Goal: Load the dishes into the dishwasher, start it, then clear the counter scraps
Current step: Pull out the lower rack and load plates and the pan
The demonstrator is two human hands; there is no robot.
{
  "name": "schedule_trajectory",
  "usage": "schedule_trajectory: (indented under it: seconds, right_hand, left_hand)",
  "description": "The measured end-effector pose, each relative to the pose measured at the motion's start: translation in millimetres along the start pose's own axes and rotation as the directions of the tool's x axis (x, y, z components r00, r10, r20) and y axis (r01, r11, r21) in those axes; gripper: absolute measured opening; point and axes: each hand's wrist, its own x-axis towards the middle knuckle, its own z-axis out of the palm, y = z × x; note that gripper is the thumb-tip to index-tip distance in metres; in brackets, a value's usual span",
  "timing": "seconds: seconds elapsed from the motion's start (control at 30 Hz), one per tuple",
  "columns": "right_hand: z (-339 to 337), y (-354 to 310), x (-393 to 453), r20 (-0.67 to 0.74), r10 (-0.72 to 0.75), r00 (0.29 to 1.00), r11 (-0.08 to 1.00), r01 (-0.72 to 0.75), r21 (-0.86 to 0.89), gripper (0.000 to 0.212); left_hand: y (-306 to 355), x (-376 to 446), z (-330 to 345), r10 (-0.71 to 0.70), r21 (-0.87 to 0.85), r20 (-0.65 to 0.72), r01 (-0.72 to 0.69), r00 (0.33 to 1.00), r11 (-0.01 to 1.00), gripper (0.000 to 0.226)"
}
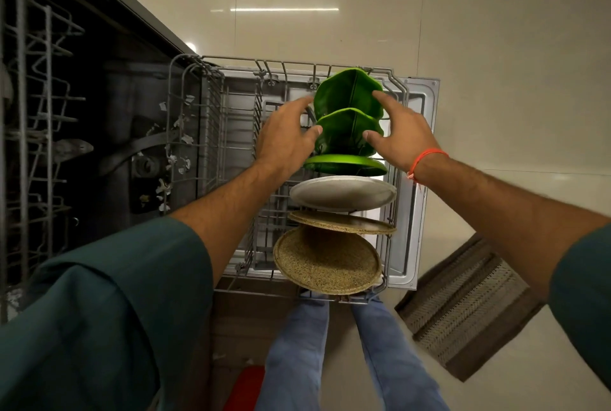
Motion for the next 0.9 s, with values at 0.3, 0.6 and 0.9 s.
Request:
schedule_trajectory:
  seconds: [0.3,0.6,0.9]
  right_hand:
    - [-1,-27,-49,-0.104,-0.072,0.992,0.997,0.075,0.031,0.079]
    - [-42,-111,-166,-0.093,-0.199,0.976,0.968,0.21,0.134,0.081]
    - [-121,-225,-308,-0.004,-0.586,0.811,0.808,0.584,0.076,0.075]
  left_hand:
    - [7,-67,-23,-0.111,-0.192,-0.006,0.108,0.994,0.976,0.064]
    - [51,-203,-98,-0.175,-0.348,-0.107,0.128,0.979,0.929,0.071]
    - [136,-378,-205,-0.194,-0.439,-0.434,-0.018,0.88,0.898,0.068]
